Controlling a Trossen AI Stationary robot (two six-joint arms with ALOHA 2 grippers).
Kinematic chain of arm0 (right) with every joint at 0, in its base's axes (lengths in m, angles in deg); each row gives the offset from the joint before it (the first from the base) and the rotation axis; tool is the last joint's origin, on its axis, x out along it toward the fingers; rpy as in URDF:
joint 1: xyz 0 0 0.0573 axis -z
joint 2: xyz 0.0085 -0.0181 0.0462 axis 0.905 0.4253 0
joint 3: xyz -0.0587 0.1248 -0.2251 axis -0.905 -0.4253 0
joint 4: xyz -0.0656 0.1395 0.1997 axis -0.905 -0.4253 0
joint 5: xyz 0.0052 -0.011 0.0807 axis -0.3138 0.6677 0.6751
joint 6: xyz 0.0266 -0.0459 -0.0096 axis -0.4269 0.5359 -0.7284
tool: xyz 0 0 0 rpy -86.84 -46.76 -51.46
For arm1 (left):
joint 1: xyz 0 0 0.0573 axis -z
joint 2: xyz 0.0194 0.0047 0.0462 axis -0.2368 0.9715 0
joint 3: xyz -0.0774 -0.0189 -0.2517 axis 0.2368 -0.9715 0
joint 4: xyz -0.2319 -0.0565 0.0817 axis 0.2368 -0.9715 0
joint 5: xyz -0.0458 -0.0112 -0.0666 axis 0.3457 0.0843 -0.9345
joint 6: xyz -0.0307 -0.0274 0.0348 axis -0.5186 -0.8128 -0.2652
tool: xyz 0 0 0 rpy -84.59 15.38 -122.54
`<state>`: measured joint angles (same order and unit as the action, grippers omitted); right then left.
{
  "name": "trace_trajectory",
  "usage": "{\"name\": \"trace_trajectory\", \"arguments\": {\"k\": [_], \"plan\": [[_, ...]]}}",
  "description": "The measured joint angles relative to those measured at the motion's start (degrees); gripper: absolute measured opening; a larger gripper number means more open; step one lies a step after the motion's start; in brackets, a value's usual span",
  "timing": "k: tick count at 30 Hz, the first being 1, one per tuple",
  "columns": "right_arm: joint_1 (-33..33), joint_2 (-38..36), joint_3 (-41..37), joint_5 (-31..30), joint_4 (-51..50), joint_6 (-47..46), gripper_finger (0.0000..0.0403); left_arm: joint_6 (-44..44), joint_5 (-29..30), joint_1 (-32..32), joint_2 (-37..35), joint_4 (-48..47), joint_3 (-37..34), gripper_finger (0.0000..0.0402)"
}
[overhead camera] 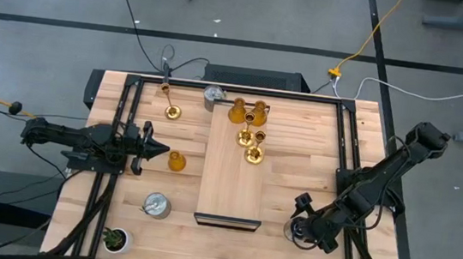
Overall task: Pick & Place candle stick holders
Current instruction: Put the bottom right scented candle on the shelf
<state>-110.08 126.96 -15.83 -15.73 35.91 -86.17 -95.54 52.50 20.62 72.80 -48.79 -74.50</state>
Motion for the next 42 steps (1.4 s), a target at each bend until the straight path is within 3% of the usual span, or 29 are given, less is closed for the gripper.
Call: {"name": "trace_trajectory", "arguments": {"k": [32,42], "plan": [[0.04,0.0,-0.05,-1.47,1.09,0.62,0.04,-0.01,0.0,0.01,0.0,0.0,0.01,0.001],[0.02,0.04,-3.9,-1.33,2.16,-0.3,0.04,0.0,0.0,0.01,0.0,0.0,0.01,0.001]]}}
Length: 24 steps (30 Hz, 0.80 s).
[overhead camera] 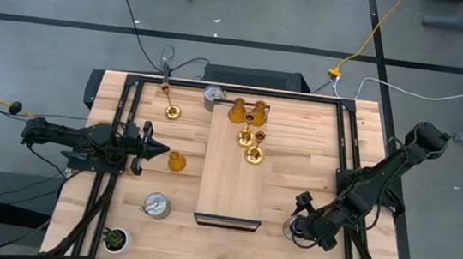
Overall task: Pick & Place candle stick holders
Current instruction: Put the bottom right scented candle on the shelf
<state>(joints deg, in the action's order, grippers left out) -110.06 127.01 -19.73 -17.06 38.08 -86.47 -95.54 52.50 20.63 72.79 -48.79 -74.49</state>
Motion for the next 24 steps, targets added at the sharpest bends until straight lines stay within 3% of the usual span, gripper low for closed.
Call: {"name": "trace_trajectory", "arguments": {"k": [24], "plan": [[0.02,0.0,0.0,1.4,2.53,-0.83,0.04,-0.02,0.0,0.0,0.0,0.0,-0.01,0.001]]}}
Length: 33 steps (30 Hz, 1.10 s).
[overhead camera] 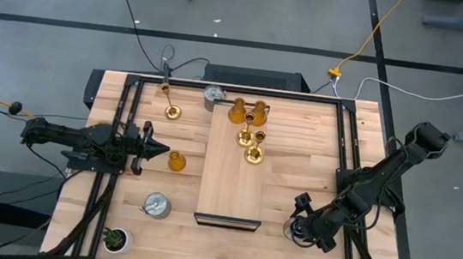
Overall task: Pick & Place candle stick holders
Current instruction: Put the bottom right scented candle on the shelf
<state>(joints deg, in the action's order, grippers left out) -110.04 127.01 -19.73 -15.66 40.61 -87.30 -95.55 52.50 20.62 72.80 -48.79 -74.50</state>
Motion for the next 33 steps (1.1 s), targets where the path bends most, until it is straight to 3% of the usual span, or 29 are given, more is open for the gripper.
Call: {"name": "trace_trajectory", "arguments": {"k": [16,33], "plan": [[-0.02,0.0,0.0,-0.35,0.09,0.02,0.0373,0.0,0.0,0.01,0.0,0.0,0.02,0.001],[0.0,0.02,2.31,-0.28,-1.63,0.24,0.0377,0.0,0.0,0.01,-0.02,0.0,0.0,0.001]]}}
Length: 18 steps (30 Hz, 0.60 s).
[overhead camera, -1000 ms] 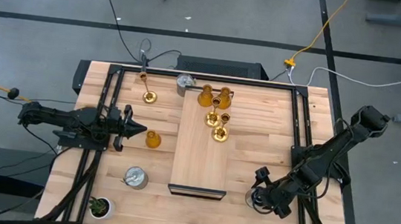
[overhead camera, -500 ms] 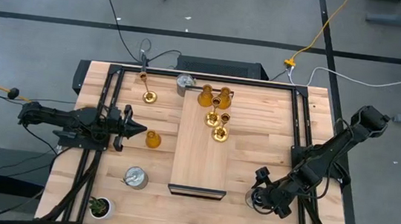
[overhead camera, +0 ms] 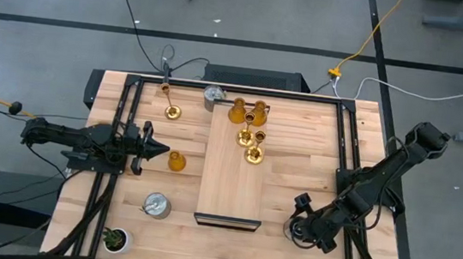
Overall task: Pick & Place candle stick holders
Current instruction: Put the bottom right scented candle on the shelf
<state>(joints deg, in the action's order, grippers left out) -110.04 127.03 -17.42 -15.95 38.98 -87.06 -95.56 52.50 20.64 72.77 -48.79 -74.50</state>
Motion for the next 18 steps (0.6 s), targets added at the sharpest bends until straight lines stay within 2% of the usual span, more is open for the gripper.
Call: {"name": "trace_trajectory", "arguments": {"k": [18], "plan": [[0.17,0.0,12.24,0.22,-7.45,0.57,0.0369,0.02,0.0,0.0,0.0,0.0,0.02,0.001]]}}
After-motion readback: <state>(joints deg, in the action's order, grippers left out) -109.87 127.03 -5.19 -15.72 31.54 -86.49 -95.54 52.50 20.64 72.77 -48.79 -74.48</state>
